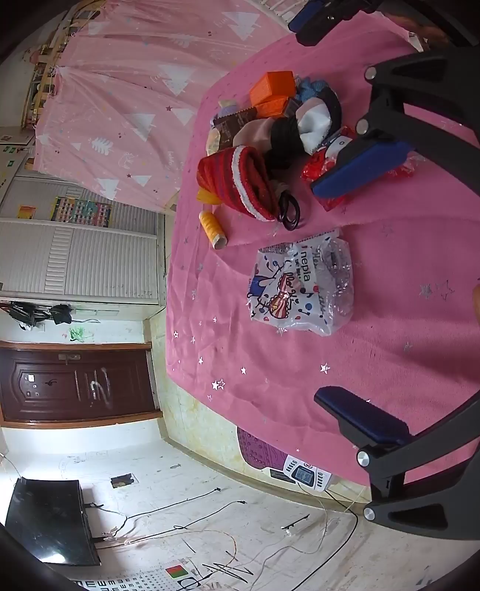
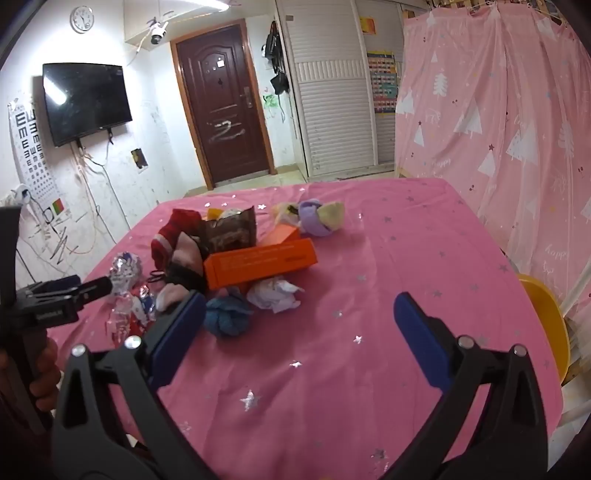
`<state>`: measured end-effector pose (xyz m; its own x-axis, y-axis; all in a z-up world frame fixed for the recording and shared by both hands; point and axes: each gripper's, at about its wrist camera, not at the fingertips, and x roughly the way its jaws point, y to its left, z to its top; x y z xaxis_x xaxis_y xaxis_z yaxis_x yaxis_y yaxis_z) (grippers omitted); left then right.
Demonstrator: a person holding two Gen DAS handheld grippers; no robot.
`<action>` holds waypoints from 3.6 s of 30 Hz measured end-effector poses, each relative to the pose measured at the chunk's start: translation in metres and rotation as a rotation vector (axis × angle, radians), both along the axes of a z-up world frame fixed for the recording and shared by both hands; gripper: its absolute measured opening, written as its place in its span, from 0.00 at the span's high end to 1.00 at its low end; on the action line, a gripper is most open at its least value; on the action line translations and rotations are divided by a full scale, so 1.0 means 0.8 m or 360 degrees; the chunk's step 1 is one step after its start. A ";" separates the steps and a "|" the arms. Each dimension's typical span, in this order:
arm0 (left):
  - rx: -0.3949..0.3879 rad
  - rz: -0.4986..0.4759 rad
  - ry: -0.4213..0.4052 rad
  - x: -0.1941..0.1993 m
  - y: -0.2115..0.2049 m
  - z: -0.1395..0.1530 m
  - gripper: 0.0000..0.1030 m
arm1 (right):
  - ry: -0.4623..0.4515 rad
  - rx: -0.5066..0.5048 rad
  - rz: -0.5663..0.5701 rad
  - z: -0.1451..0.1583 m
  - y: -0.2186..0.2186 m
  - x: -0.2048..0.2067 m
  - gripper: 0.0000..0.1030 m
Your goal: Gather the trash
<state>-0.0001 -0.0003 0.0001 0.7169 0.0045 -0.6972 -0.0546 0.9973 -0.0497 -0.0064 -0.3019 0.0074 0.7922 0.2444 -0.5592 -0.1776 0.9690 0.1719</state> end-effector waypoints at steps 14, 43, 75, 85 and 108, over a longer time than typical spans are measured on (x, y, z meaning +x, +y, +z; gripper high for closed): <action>0.0000 -0.0004 0.0002 0.000 0.002 0.002 0.07 | 0.0012 0.0007 -0.0001 0.000 -0.006 0.001 0.05; 0.0010 -0.0004 0.0001 0.000 -0.005 0.006 0.07 | 0.0009 0.0003 -0.0002 0.003 0.001 -0.001 0.05; 0.0019 -0.0008 -0.0002 -0.002 -0.005 0.002 0.07 | 0.0005 0.0002 0.0000 0.004 -0.002 -0.002 0.05; 0.0020 -0.0008 -0.0006 -0.003 -0.006 0.003 0.07 | 0.0004 0.0003 0.0002 0.004 -0.001 -0.002 0.05; -0.0054 -0.0028 0.0249 0.080 0.018 -0.009 0.25 | 0.0051 -0.0036 0.0162 0.012 0.023 0.032 0.05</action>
